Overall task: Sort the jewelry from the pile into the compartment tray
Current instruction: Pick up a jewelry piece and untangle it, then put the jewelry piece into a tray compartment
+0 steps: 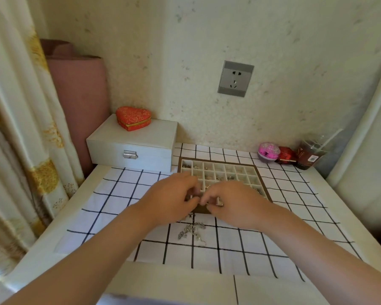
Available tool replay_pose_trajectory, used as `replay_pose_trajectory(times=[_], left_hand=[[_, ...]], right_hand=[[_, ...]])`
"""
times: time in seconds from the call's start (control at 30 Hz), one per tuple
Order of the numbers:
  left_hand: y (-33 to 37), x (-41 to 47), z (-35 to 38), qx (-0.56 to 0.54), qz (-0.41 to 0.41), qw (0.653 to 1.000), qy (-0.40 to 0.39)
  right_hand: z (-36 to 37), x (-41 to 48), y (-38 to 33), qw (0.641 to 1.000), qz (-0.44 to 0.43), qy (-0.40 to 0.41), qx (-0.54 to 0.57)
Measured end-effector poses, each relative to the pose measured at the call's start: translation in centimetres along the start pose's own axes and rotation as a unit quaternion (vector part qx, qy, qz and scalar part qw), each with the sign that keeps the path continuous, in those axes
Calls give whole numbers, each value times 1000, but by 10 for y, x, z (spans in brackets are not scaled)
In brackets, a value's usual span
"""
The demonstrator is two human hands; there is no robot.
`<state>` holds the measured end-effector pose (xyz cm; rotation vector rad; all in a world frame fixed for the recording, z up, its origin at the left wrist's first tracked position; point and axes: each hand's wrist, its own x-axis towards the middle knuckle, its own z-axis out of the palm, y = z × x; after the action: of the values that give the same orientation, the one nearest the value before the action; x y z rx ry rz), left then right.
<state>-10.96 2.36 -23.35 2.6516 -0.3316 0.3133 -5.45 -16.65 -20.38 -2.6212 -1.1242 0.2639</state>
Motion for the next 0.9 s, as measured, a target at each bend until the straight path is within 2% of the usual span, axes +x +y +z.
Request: replay_pose_trajectory(times=[0.1, 0.23, 0.47, 0.6, 0.9], left_hand=[[6, -21, -4, -4, -13, 999, -43], [10, -36, -11, 32, -7, 998, -62], [6, -45, -15, 42, -61, 984, -163], [4, -45, -17, 21, -75, 981, -179], [7, -41, -15, 10, -77, 977, -198]], right_hand=[[12, -12, -6, 1000, -7, -21, 14], [18, -19, -8, 1000, -13, -24, 4], [28, -24, -17, 998, -34, -44, -3], [30, -23, -18, 998, -39, -41, -16], [23, -23, -16, 997, 11, -73, -2]])
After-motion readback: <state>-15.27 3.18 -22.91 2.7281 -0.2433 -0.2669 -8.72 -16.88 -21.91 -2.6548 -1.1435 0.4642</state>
